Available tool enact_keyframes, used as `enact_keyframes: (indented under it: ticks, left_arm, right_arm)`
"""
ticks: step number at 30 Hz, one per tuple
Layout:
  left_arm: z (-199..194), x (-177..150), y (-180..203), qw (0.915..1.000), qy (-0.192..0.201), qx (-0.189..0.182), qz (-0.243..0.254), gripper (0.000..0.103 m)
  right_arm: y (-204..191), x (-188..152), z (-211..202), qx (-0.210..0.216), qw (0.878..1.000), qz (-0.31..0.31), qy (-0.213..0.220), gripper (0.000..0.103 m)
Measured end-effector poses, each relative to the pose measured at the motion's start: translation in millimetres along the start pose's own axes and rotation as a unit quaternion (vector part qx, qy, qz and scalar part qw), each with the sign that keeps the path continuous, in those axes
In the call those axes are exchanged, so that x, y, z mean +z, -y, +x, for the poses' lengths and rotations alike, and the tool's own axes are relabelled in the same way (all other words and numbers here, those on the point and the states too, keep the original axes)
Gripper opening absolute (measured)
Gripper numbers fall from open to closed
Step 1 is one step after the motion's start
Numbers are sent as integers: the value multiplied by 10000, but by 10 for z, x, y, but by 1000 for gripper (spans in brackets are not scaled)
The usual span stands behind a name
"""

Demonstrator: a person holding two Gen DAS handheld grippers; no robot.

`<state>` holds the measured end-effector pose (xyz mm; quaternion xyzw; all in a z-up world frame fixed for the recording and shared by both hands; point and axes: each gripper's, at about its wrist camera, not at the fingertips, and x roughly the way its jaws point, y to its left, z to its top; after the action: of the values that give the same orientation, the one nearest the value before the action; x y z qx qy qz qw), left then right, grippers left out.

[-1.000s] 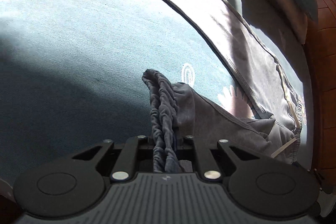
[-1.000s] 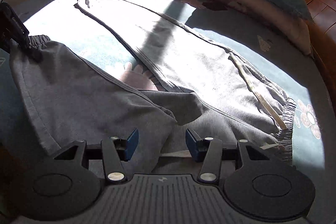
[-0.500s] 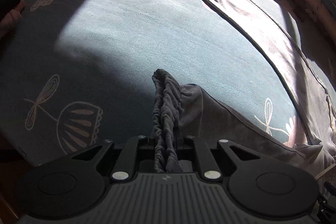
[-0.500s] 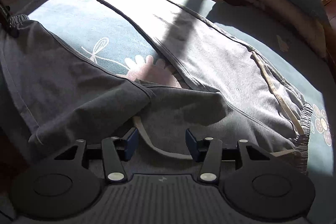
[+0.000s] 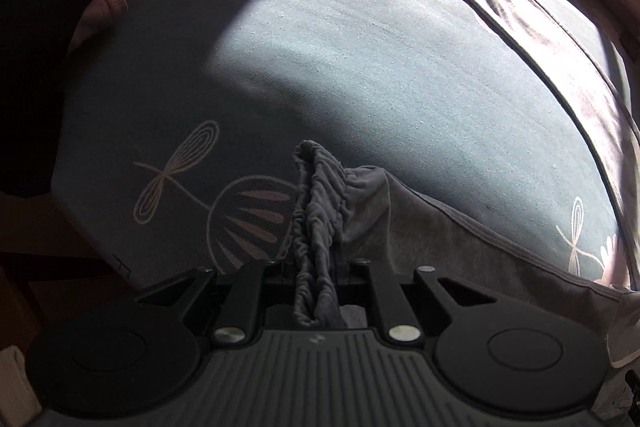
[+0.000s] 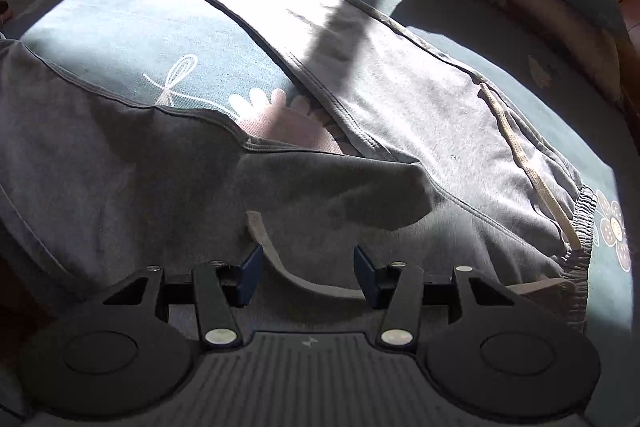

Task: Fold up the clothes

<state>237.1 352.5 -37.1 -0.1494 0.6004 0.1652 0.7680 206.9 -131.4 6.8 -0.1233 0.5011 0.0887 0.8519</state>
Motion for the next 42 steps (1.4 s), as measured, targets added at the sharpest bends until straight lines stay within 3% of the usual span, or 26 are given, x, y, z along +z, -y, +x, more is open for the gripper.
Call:
enact_keyframes:
  ticks: [6,12,20,30,36,38,42]
  left_arm:
    - [-9,-170,-226,9994,-156,159,-281,10]
    - [-73,-286,-372,9990,-186,185,-349,11]
    - [-42,-371,-520,9983,-225,244,-471,11]
    - [-292,-352,-402,9985,451,140,270,14]
    - [43,-395,-673,9997,-28,226,-103,29]
    - [99,-410,-752,9995,-69,195,-240,31]
    - [82,-436,-841,9996,-22,176,-225,45]
  right_arm:
    - [188,-57,110,163,9956,855,-344,55]
    - [464,-274,175,-88,9832,1657,-761,55]
    - [692,-455,183,-266,9707,2164,-1007,55]
    - [536,-369,153,-112,9774,1910,-898,55]
    - [410,-269,187,-27,9797,1800,-882,55]
    - [354,-225,183,12,9817,1693,-872,55]
    - [270,-141,174,24,9850,1507,-844,56]
